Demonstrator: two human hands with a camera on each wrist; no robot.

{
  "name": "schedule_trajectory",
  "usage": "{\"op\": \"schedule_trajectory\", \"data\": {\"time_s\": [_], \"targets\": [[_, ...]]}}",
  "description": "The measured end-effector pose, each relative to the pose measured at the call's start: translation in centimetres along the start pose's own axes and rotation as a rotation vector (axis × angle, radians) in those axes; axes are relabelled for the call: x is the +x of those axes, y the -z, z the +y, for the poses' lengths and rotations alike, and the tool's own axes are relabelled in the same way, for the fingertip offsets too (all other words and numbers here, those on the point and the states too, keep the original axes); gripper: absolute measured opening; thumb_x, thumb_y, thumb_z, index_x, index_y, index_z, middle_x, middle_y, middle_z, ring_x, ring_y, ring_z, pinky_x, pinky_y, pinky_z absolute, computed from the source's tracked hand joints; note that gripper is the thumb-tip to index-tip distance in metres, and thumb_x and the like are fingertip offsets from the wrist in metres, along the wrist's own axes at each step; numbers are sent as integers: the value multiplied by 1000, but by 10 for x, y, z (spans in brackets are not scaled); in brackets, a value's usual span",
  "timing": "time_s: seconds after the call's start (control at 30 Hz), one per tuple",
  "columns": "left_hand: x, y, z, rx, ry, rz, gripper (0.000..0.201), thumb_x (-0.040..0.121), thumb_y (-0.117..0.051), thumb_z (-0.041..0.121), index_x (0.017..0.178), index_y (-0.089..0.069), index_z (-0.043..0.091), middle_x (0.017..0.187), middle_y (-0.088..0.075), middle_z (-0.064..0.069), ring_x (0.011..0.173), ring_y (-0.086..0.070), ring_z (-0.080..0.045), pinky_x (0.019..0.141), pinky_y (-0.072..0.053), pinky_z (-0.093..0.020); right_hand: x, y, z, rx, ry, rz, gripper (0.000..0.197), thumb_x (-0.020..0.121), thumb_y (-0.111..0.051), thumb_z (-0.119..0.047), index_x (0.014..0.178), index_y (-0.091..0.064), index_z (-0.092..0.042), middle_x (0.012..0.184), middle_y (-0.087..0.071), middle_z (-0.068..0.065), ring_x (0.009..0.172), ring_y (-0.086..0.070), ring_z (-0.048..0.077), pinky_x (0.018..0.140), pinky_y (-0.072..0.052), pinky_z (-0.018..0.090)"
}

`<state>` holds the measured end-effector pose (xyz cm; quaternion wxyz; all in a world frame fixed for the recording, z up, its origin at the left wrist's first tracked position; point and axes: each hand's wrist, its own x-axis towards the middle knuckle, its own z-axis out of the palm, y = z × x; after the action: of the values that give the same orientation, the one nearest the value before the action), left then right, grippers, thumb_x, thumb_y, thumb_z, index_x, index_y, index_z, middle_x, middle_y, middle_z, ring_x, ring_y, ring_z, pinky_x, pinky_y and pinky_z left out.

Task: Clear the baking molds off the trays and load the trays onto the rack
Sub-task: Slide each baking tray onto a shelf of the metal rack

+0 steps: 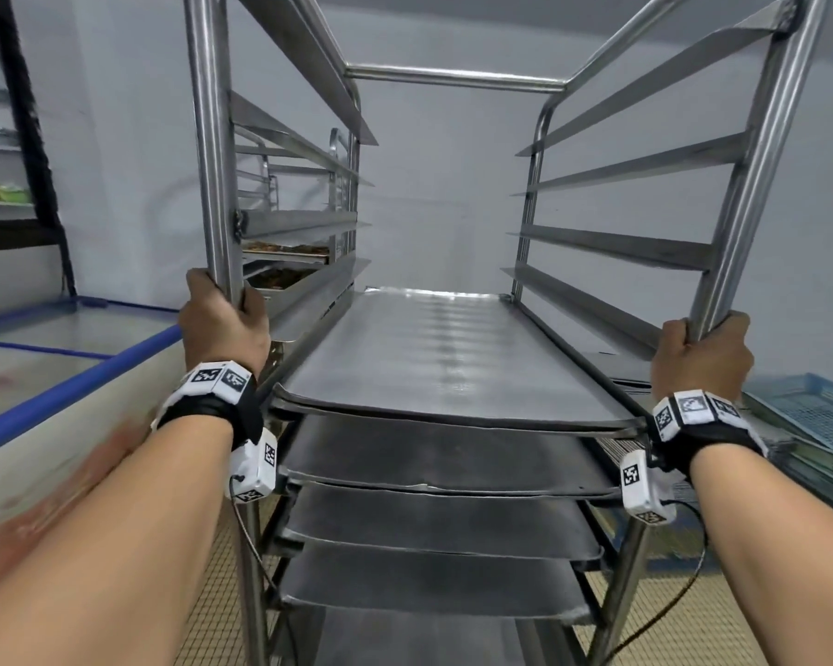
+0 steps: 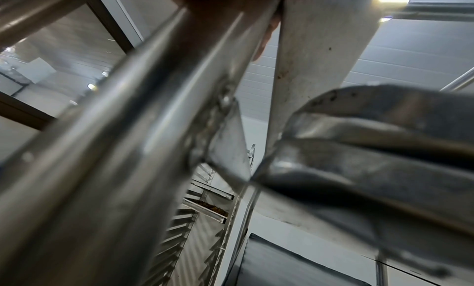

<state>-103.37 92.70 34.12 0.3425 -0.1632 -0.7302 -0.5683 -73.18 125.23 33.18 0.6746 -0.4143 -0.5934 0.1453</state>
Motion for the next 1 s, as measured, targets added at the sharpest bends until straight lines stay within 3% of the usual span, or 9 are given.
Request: {"op": "schedule_trajectory", "data": {"time_s": [0.17, 0.23, 0.33, 0.47, 0.67, 0.8, 1.0], "targets": [[15, -54, -9, 49, 12, 48, 34, 94, -55, 29, 108, -44, 0, 84, -59, -24, 73, -58, -42, 64, -44, -44, 25, -51, 21, 56, -28, -62, 28, 92, -51, -23, 107, -47, 0, 82, -56, 16, 69, -51, 31, 61, -40, 34], [21, -73, -10, 54, 18, 68, 34, 94, -54, 28, 108, -45, -2, 81, -54, -23, 70, -53, -39, 64, -42, -44, 35, -73, 29, 72, -36, -79, 27, 92, -51, -22, 107, -47, 0, 81, -52, 14, 68, -48, 30, 61, -38, 33], [31, -102, -14, 37, 42, 85, 34, 95, -54, 26, 110, -46, -4, 80, -48, -17, 67, -44, -31, 62, -35, -37, 48, -103, 38, 81, -35, -94, 28, 92, -51, -23, 106, -46, 0, 80, -51, 15, 68, -45, 30, 61, -37, 34], [44, -140, -18, 16, 12, 90, 30, 94, -54, 25, 107, -46, -2, 79, -52, -16, 65, -48, -30, 60, -36, -34, 65, -139, 50, 84, -32, -93, 29, 91, -51, -25, 105, -45, 0, 79, -52, 15, 66, -47, 33, 63, -46, 42], [67, -193, -32, 40, 8, 113, 29, 95, -54, 21, 107, -47, -4, 80, -48, -15, 67, -43, -29, 62, -33, -34, 81, -199, 63, 100, -16, -63, 29, 91, -51, -26, 104, -46, 0, 78, -53, 15, 63, -49, 34, 59, -45, 40], [86, -231, -47, 49, 24, 88, 29, 95, -54, 22, 108, -46, -2, 83, -52, -15, 69, -48, -31, 62, -37, -33, 92, -241, 71, 98, -21, -42, 29, 90, -52, -26, 105, -49, -1, 80, -53, 15, 65, -47, 31, 60, -39, 34], [122, -296, -70, 67, 42, 64, 24, 93, -56, 21, 102, -44, 1, 85, -55, -19, 73, -51, -32, 63, -40, -36, 111, -315, 81, 98, -45, -47, 27, 92, -51, -25, 103, -49, -1, 80, -52, 15, 67, -47, 31, 62, -39, 35]]}}
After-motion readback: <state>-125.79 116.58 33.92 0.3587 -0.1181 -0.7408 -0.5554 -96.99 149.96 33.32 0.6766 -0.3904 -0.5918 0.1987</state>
